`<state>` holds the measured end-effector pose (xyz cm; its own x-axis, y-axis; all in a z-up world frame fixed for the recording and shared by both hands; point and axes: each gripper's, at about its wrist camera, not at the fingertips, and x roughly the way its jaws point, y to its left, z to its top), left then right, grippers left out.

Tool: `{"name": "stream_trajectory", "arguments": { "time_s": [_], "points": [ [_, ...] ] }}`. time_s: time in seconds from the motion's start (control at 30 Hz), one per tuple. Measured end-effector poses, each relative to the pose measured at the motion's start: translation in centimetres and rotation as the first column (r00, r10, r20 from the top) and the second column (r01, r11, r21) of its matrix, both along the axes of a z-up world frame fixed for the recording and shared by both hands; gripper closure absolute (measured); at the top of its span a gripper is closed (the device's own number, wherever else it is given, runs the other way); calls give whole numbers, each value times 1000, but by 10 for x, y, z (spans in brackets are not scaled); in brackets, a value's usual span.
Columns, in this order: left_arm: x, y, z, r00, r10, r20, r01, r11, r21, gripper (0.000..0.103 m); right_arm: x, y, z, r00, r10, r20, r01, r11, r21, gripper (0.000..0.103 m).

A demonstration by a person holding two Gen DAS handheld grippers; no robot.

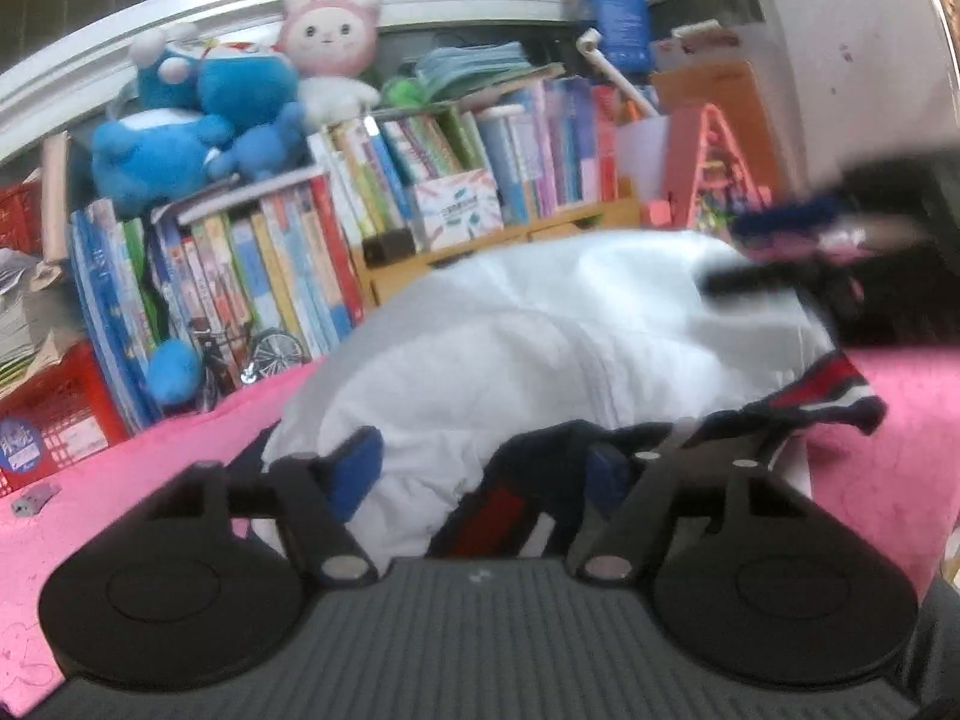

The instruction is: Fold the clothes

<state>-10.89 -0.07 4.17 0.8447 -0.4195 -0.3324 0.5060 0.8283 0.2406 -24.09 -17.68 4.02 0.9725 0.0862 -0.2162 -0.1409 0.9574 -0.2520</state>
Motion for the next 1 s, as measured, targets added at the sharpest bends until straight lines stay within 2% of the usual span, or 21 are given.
{"name": "stream_trajectory", "arguments": {
  "time_s": [0.03,0.17,0.23,0.37,0.43,0.5,0.53,0.57,0.6,0.67,0.7,0.77,0.87,0.93,1.0],
  "points": [
    [-1,2,2,1000,8,10,-8,1000,1,35,-3,4,-5,1000,24,-11,-24,1000,-10,61],
    [-5,9,10,998,36,43,-36,999,-2,35,-13,20,-24,992,110,-57,-113,992,-54,50],
    [-9,11,17,997,46,62,-45,999,-17,36,-8,30,-30,993,100,-64,-106,989,-101,50],
    [-17,15,29,992,64,106,-60,997,-41,36,11,38,-32,995,60,-85,-71,989,-130,49],
    [-16,19,35,989,82,124,-76,996,-53,36,5,40,-30,991,116,-69,-121,989,-79,49],
    [-14,25,41,987,101,128,-92,993,-77,36,-8,35,-21,978,205,-29,-205,979,13,46],
    [-13,28,45,986,109,128,-97,991,-97,36,-14,33,-17,971,240,-15,-239,970,51,36],
    [-14,31,48,986,107,126,-93,989,-117,36,-18,31,-14,963,270,-11,-268,960,78,21],
    [-15,34,52,986,106,125,-89,987,-136,36,-20,32,-12,957,291,-11,-289,953,90,16],
    [-19,35,57,984,108,144,-86,985,-147,36,-18,41,-16,961,276,-33,-275,961,41,18],
    [-20,35,57,983,109,151,-88,986,-138,35,-15,47,-21,974,226,-32,-226,974,-1,20],
    [-22,35,55,980,110,165,-91,989,-120,35,-7,56,-28,993,118,-25,-120,990,-71,41],
    [-22,37,46,986,100,130,-87,991,-105,30,9,36,-23,998,-64,-22,64,998,17,51],
    [-23,27,33,994,60,86,-53,995,-84,28,10,17,-13,991,-134,1,134,988,72,53],
    [-22,7,17,998,18,64,-16,999,-28,27,10,5,0,981,-188,46,183,978,97,55]
  ]
}}
